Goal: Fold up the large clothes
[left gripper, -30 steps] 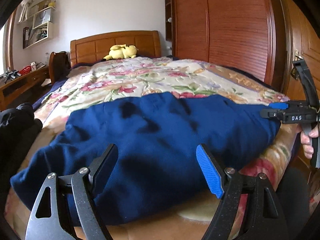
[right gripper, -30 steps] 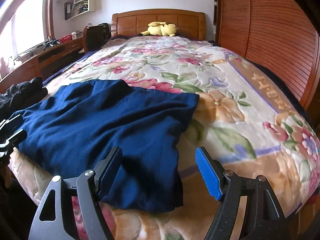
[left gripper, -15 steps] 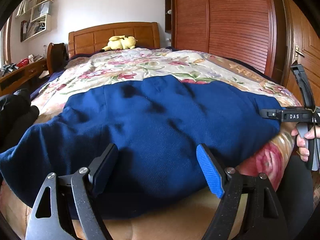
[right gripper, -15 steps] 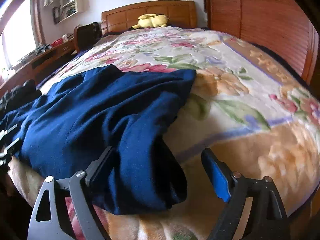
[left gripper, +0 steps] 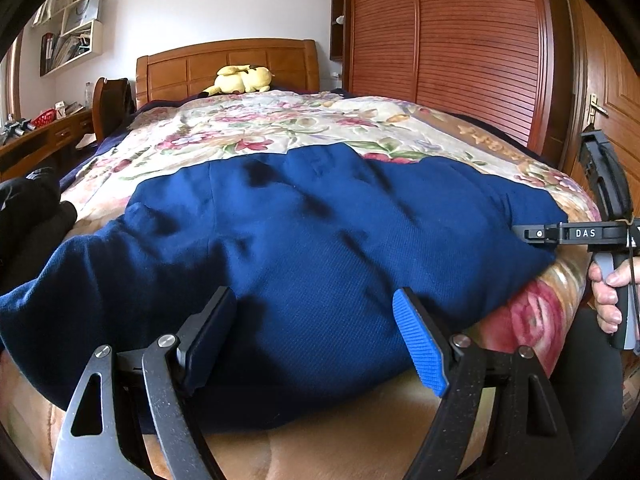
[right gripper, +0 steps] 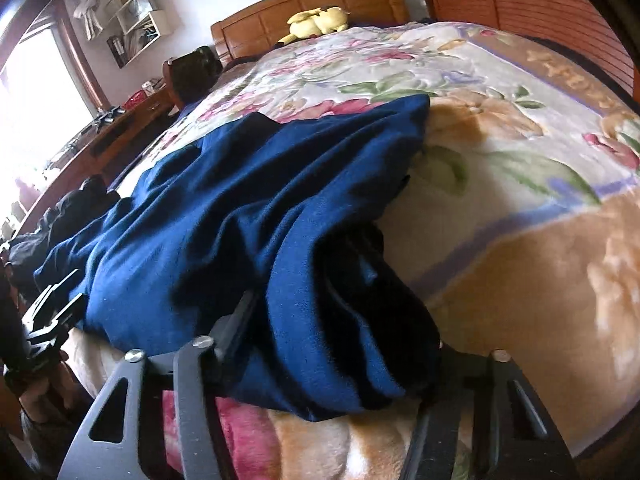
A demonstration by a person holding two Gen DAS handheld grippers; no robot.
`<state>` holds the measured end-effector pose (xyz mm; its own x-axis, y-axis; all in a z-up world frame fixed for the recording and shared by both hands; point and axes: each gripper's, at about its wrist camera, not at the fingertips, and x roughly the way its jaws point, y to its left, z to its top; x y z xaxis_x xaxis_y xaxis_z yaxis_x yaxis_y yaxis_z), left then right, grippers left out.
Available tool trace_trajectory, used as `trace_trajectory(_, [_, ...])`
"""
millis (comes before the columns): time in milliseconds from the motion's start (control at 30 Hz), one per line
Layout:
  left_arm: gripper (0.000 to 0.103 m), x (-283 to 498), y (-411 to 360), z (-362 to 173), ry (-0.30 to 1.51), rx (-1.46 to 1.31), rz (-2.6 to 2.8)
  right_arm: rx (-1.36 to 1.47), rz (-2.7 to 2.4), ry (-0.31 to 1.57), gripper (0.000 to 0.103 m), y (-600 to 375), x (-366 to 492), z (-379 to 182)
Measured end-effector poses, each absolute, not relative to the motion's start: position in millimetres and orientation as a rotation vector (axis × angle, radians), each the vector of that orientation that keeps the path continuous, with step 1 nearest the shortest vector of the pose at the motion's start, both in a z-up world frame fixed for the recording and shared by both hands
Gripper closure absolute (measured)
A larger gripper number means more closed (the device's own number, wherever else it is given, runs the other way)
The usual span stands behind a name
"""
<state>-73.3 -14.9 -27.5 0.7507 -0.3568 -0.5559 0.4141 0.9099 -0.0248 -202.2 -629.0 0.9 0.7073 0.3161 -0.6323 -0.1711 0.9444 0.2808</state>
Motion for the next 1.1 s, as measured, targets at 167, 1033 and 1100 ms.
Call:
trace_trajectory(167, [0.022, -72.6, -14.0, -29.9, 0.599, 0.105, -0.425, 0.183, 0.302, 0.634, 0.081, -624.5, -213.2, 25.3])
trace_trajectory(1033, [0.022, -110.4, 100.5, 39.1, 0.413, -0.063, -0.308, -0.133, 0.434, 0.45, 0.082, -485.4, -176.4, 120.0])
trace_trajectory(1100, [0.022, -111.9, 110.3, 39.7, 0.416, -0.063, -0.293, -0.159, 0.462, 0.439, 0.082, -465.2, -168.4, 125.2])
